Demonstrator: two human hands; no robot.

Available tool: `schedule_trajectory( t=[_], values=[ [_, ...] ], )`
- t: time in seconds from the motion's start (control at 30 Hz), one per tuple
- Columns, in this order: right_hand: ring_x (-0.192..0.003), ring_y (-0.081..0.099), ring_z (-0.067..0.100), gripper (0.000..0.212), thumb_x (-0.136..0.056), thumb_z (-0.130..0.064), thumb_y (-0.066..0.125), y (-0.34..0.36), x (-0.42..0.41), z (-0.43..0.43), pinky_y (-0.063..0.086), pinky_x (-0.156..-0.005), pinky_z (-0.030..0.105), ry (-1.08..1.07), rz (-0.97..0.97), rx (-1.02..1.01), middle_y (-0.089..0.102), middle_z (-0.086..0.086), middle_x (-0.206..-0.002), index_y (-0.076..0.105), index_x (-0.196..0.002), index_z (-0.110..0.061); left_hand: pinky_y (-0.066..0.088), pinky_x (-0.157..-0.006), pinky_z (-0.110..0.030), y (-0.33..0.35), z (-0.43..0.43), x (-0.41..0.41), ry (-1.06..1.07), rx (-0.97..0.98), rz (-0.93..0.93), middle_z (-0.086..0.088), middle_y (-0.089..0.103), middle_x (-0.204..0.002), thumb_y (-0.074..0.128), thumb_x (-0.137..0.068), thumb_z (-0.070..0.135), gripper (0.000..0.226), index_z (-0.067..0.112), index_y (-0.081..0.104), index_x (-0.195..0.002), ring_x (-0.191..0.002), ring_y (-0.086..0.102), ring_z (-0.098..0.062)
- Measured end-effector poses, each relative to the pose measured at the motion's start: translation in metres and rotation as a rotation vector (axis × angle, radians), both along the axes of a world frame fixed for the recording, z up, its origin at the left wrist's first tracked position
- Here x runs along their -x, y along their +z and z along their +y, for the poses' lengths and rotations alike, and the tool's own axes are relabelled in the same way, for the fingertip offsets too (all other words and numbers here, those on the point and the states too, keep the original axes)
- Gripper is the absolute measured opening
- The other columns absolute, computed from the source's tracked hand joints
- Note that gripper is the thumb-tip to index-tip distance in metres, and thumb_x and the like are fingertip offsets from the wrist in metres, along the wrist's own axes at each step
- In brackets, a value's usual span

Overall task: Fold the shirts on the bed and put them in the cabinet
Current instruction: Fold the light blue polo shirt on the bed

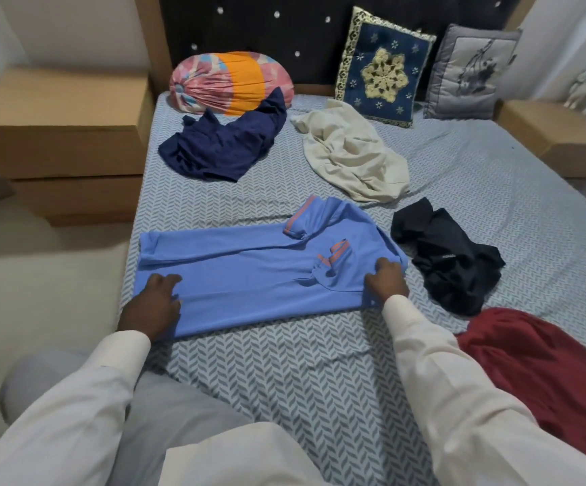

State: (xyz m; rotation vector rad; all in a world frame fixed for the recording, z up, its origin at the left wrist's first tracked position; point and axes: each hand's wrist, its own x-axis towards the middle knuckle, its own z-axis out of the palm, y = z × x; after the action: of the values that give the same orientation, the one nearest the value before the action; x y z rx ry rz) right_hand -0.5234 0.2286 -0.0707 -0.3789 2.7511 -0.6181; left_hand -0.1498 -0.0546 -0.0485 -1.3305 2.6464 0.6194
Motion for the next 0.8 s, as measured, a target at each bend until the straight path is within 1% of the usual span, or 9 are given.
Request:
schedule_trajectory(
  t=[0.07, 0.13, 0.23, 0.33, 0.43, 0.53, 0.6, 0.67, 0.8],
  values=[
    [-0.117, 0.057, 0.039, 0.036, -0.084, -0.022, 0.058, 0.001, 0.0, -0.008, 0.047, -0.099, 0.042, -0.004, 0.02, -0.022, 0.053, 0.023, -0.128, 0.059, -0.119, -0.014, 0.05, -0.081, -0.044, -0.005, 0.001, 0.01, -0.059, -0.024, -0.074, -0.01, 0.042, -0.127, 0.053, -0.095, 0.03, 0.03, 0.023, 0.048, -0.124, -0.098, 0.059, -0.037],
    [-0.116, 0.059, 0.035, 0.027, -0.086, -0.023, 0.057, 0.005, 0.003, -0.012, 0.048, -0.097, 0.04, -0.033, 0.009, -0.012, 0.059, 0.018, -0.127, 0.063, -0.113, -0.018, 0.049, -0.078, -0.043, -0.007, 0.001, 0.012, -0.049, 0.003, -0.096, -0.011, 0.043, -0.115, 0.051, -0.097, 0.03, 0.015, 0.02, 0.049, -0.108, -0.088, 0.058, -0.035],
    [-0.114, 0.059, 0.032, 0.019, -0.091, -0.023, 0.054, 0.009, 0.007, -0.021, 0.047, -0.092, 0.039, -0.045, 0.044, 0.019, 0.062, 0.013, -0.124, 0.062, -0.108, -0.02, 0.047, -0.073, -0.04, -0.013, -0.005, 0.009, 0.007, 0.035, -0.072, -0.009, 0.042, -0.101, 0.05, -0.099, 0.03, 0.011, 0.02, 0.049, -0.095, -0.075, 0.051, -0.03],
    [-0.113, 0.057, 0.033, 0.019, -0.094, -0.022, 0.051, 0.009, 0.003, -0.03, 0.046, -0.087, 0.04, -0.023, 0.097, 0.051, 0.059, 0.015, -0.121, 0.06, -0.11, -0.019, 0.045, -0.07, -0.039, -0.021, -0.01, 0.008, 0.054, 0.043, -0.035, -0.007, 0.04, -0.094, 0.053, -0.098, 0.03, 0.012, 0.022, 0.05, -0.09, -0.07, 0.049, -0.029],
    [-0.11, 0.058, 0.033, 0.024, -0.089, -0.018, 0.053, 0.007, -0.003, -0.023, 0.045, -0.08, 0.04, -0.057, 0.109, 0.137, 0.056, 0.011, -0.12, 0.058, -0.112, -0.022, 0.047, -0.073, -0.042, -0.026, -0.01, 0.009, 0.12, 0.019, -0.004, -0.009, 0.039, -0.096, 0.056, -0.096, 0.027, 0.011, 0.022, 0.054, -0.087, -0.075, 0.052, -0.033],
    [-0.107, 0.06, 0.031, 0.038, -0.081, -0.024, 0.061, 0.004, 0.003, 0.003, 0.045, -0.087, 0.04, -0.162, 0.124, 0.157, 0.054, 0.007, -0.124, 0.057, -0.119, -0.023, 0.048, -0.077, -0.044, -0.028, -0.01, 0.01, 0.159, 0.018, -0.008, -0.012, 0.04, -0.1, 0.058, -0.095, 0.025, 0.007, 0.022, 0.057, -0.09, -0.082, 0.055, -0.037],
    [-0.102, 0.061, 0.031, 0.03, -0.081, -0.028, 0.063, 0.001, 0.011, 0.019, 0.046, -0.084, 0.038, -0.118, 0.097, 0.09, 0.057, 0.007, -0.118, 0.061, -0.111, -0.024, 0.049, -0.078, -0.044, -0.027, -0.008, 0.011, 0.174, 0.015, -0.008, -0.011, 0.039, -0.101, 0.057, -0.095, 0.024, 0.007, 0.023, 0.057, -0.088, -0.082, 0.055, -0.037],
    [-0.095, 0.063, 0.032, 0.012, -0.083, -0.022, 0.061, 0.002, 0.018, 0.024, 0.045, -0.075, 0.034, -0.043, 0.081, 0.048, 0.064, 0.007, -0.106, 0.065, -0.094, -0.024, 0.049, -0.079, -0.045, -0.026, -0.007, 0.012, 0.181, 0.019, -0.009, -0.011, 0.039, -0.101, 0.056, -0.095, 0.024, 0.007, 0.023, 0.056, -0.088, -0.082, 0.056, -0.037],
    [-0.089, 0.062, 0.032, 0.008, -0.082, -0.019, 0.056, 0.009, 0.028, 0.012, 0.047, -0.074, 0.034, -0.015, 0.108, 0.05, 0.068, 0.007, -0.099, 0.063, -0.085, -0.021, 0.048, -0.082, -0.045, -0.027, -0.007, 0.011, 0.22, 0.008, -0.012, -0.01, 0.036, -0.102, 0.055, -0.095, 0.022, 0.006, 0.023, 0.057, -0.09, -0.085, 0.057, -0.038]
  ],
)
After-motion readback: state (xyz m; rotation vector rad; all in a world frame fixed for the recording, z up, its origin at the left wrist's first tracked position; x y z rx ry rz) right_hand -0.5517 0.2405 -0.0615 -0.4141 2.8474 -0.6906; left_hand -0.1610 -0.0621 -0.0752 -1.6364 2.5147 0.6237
